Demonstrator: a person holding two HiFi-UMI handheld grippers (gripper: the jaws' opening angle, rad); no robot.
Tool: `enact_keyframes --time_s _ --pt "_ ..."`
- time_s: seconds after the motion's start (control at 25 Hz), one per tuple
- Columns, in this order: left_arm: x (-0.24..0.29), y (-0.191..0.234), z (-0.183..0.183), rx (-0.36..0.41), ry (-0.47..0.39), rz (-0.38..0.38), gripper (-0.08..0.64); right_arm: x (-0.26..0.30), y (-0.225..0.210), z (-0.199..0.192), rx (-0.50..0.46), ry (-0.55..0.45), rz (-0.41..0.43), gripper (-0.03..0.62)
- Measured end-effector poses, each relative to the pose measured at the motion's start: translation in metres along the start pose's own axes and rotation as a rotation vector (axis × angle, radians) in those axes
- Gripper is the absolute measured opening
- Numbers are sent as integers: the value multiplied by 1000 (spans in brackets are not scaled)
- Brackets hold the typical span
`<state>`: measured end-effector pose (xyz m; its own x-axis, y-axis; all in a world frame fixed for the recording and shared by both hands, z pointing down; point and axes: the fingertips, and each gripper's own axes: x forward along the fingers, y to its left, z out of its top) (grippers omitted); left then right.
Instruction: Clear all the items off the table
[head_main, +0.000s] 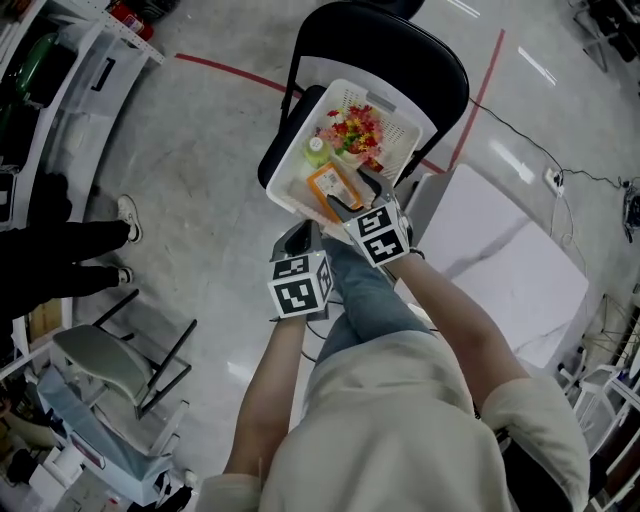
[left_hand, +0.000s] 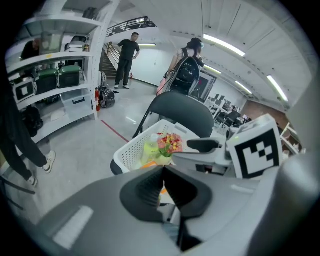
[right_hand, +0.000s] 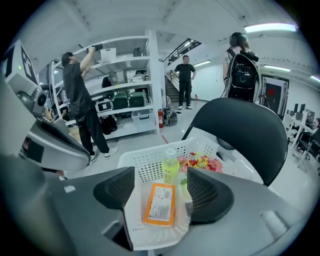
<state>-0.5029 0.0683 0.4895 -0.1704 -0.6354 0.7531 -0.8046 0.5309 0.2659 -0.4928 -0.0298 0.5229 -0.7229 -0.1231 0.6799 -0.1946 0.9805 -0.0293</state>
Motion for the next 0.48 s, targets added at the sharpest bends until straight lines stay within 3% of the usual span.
enact_keyframes --time_s 0.48 --pt "-48 -42 -13 26 -60 -13 9 -98 1 -6 33 -56 -42 236"
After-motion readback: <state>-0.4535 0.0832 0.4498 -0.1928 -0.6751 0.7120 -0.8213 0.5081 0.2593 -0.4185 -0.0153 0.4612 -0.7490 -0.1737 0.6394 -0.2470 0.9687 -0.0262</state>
